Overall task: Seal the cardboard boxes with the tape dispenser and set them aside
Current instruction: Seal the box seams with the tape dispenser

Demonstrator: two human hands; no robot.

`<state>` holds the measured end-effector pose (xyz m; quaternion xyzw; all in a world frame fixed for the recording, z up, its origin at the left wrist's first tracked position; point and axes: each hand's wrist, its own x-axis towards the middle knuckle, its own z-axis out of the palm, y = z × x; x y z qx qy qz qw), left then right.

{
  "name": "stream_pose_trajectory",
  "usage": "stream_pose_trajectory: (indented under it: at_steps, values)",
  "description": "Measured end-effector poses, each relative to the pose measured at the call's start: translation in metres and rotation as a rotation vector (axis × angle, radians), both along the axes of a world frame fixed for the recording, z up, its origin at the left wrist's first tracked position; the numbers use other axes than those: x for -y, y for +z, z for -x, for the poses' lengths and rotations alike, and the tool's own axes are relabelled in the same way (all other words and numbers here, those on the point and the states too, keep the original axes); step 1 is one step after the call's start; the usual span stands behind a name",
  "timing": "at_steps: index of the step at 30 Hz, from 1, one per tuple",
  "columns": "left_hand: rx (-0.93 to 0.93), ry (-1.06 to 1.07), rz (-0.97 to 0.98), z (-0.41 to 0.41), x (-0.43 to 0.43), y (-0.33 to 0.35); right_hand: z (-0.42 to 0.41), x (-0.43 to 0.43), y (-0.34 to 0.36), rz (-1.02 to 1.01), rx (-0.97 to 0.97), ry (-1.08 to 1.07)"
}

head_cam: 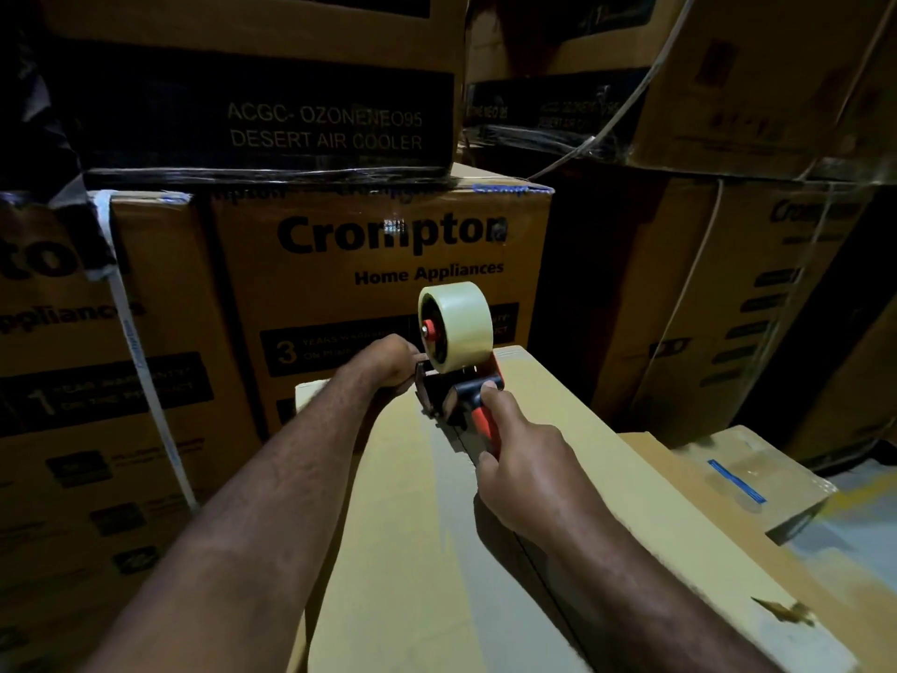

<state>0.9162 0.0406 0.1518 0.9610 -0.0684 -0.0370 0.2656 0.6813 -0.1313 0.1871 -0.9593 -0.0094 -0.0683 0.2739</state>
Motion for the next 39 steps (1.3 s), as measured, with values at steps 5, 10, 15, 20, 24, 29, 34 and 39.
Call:
stream_pose_trajectory:
  at_steps: [5, 10, 15, 20, 24, 29, 34, 39]
  values:
    - [0.015, -0.002, 0.04, 0.005, 0.001, 0.003, 0.049, 0.026, 0.008, 0.017, -0.063, 0.001]
    - [0.129, 0.037, -0.059, 0.021, 0.008, 0.001, 0.1, 0.036, 0.015, 0.092, -0.162, -0.034]
    - [0.425, -0.178, -0.218, 0.071, 0.032, 0.013, 0.103, 0.032, 0.023, 0.086, -0.105, -0.008]
    - [0.181, -0.468, -0.376, 0.101, 0.031, -0.008, 0.102, 0.028, 0.025, 0.155, -0.051, 0.001]
    - [0.155, -0.438, -0.38, 0.096, 0.029, -0.009, 0.095, 0.022, 0.03, 0.127, -0.033, -0.007]
    - [0.138, -0.425, -0.449, 0.094, 0.036, -0.012, 0.11, 0.026, 0.021, 0.082, 0.008, -0.082]
    - [0.117, -0.435, -0.517, 0.094, 0.042, -0.007, 0.133, 0.028, 0.019, 0.078, 0.025, -0.099]
    - [0.101, -0.409, -0.546, 0.094, 0.033, -0.008, 0.189, 0.038, 0.026, 0.155, -0.059, -0.119]
